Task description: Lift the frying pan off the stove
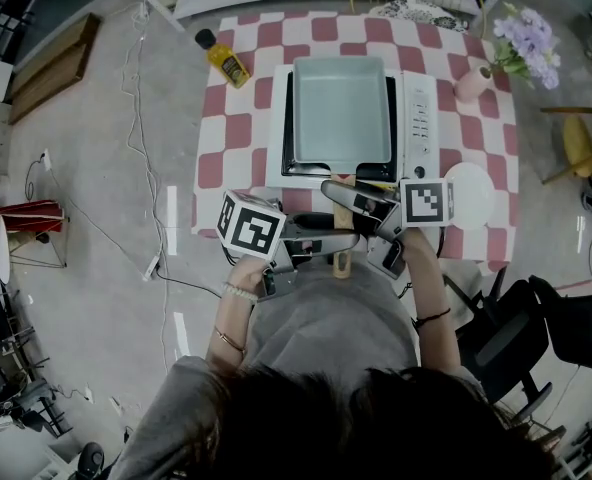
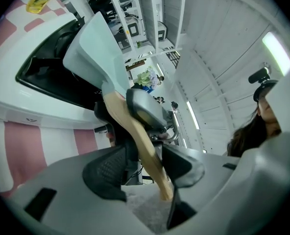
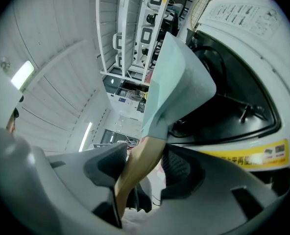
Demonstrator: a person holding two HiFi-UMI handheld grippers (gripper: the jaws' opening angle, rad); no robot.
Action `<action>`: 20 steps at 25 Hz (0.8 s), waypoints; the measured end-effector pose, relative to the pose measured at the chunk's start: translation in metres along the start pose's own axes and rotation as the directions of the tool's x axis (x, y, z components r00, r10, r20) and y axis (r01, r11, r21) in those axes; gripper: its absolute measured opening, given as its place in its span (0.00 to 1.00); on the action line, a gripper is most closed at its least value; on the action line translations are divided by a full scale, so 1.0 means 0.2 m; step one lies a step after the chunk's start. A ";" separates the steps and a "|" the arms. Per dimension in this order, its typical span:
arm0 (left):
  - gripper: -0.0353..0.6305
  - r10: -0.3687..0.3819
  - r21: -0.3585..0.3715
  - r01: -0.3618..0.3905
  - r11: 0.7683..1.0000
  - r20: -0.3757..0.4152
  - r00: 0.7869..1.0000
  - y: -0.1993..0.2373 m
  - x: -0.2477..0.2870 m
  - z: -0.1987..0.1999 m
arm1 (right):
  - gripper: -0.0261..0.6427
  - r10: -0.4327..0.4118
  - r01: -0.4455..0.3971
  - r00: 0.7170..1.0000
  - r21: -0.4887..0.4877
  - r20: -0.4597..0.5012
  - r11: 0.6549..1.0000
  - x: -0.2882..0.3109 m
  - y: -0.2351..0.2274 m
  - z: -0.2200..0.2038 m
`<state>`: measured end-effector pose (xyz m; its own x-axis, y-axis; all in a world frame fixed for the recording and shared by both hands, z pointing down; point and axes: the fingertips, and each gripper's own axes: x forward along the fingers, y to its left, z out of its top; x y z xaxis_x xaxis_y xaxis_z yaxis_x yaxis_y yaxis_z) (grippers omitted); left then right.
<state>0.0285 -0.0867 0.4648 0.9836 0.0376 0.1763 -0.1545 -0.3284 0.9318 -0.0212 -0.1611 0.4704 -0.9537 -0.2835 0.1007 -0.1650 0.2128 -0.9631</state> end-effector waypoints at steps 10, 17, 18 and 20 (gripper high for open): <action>0.32 -0.034 0.025 0.034 0.999 -0.005 0.999 -0.02 0.01 0.01 | 0.38 0.031 -0.031 1.000 0.017 0.003 0.999 -0.01 0.00 0.01; 0.32 -0.030 0.031 0.030 0.999 -0.009 1.000 -0.02 0.01 0.00 | 0.37 0.069 -0.069 0.998 0.014 0.006 0.998 0.00 0.03 0.02; 0.32 -0.029 0.033 0.029 0.999 -0.010 1.000 -0.02 0.01 0.00 | 0.37 0.071 -0.071 0.997 0.014 0.011 0.997 0.00 0.03 0.02; 0.32 -0.030 0.037 0.031 0.999 -0.013 0.999 -0.03 0.02 0.00 | 0.37 0.076 -0.077 0.997 0.015 0.025 0.997 0.00 0.03 0.01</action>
<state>0.0325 -0.0847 0.4604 0.9866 0.0597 0.1520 -0.1205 -0.3622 0.9243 -0.0217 -0.1627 0.4640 -0.9569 -0.2896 0.0206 -0.0873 0.2194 -0.9717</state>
